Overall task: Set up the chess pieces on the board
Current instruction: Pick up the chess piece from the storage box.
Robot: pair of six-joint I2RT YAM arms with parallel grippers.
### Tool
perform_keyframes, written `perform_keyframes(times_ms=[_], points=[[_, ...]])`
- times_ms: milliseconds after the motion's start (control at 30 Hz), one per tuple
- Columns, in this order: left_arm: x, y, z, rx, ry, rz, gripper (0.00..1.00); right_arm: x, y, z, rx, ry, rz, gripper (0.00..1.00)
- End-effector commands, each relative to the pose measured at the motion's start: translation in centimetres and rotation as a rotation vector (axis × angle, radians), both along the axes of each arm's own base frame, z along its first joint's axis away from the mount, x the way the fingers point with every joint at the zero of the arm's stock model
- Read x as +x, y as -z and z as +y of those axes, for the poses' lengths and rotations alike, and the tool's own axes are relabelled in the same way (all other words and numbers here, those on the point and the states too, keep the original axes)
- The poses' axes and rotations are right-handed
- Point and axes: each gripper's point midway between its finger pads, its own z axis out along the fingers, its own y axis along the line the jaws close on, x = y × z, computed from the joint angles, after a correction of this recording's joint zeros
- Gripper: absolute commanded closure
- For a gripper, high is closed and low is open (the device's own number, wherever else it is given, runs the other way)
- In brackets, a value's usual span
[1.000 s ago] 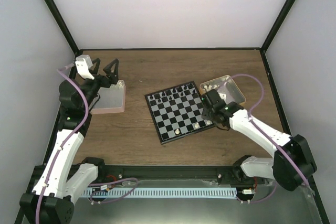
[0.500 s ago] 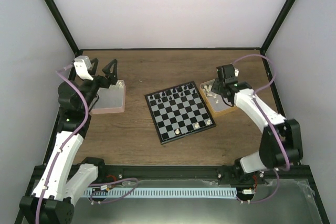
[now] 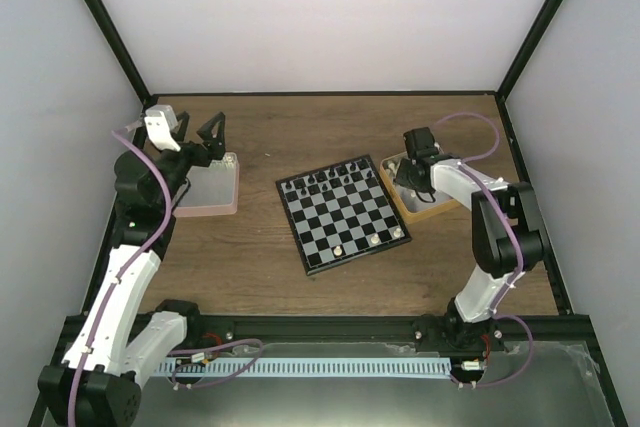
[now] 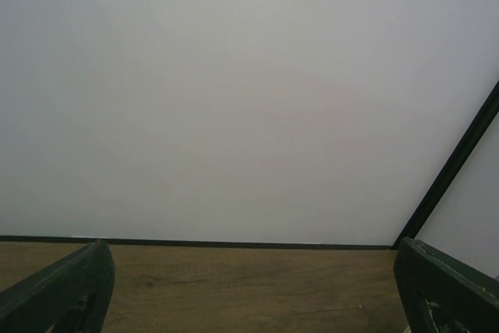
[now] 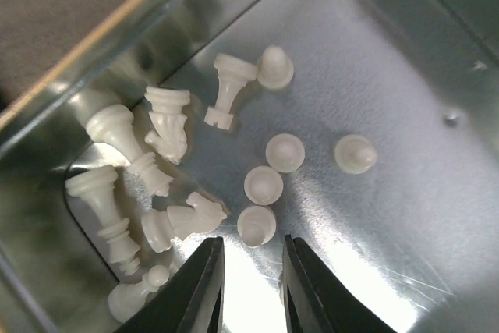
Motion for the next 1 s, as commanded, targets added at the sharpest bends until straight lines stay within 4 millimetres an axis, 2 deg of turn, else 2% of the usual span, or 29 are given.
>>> perform_keyframes(times_ms=[0, 267, 400, 767, 967], points=[[0.2, -0.1, 0.2, 0.006, -0.009, -0.009, 0.0, 1.4, 0.1, 0.1, 0.002, -0.022, -0.016, 0.78], [0.5, 0.2, 0.0, 0.01, 0.0, 0.005, 0.0, 1.7, 1.6, -0.2, -0.025, -0.02, 0.009, 0.85], [0.6, 0.2, 0.1, 0.011, -0.005, 0.006, 0.0, 1.9, 1.7, -0.5, -0.042, -0.009, 0.005, 0.88], [0.8, 0.3, 0.0, 0.012, 0.004, 0.013, 0.0, 1.9, 0.6, -0.1, -0.024, -0.028, -0.017, 0.96], [0.4, 0.0, 0.0, 0.008, 0.007, 0.001, 0.0, 0.5, -1.9, 0.5, -0.005, -0.05, -0.051, 0.95]])
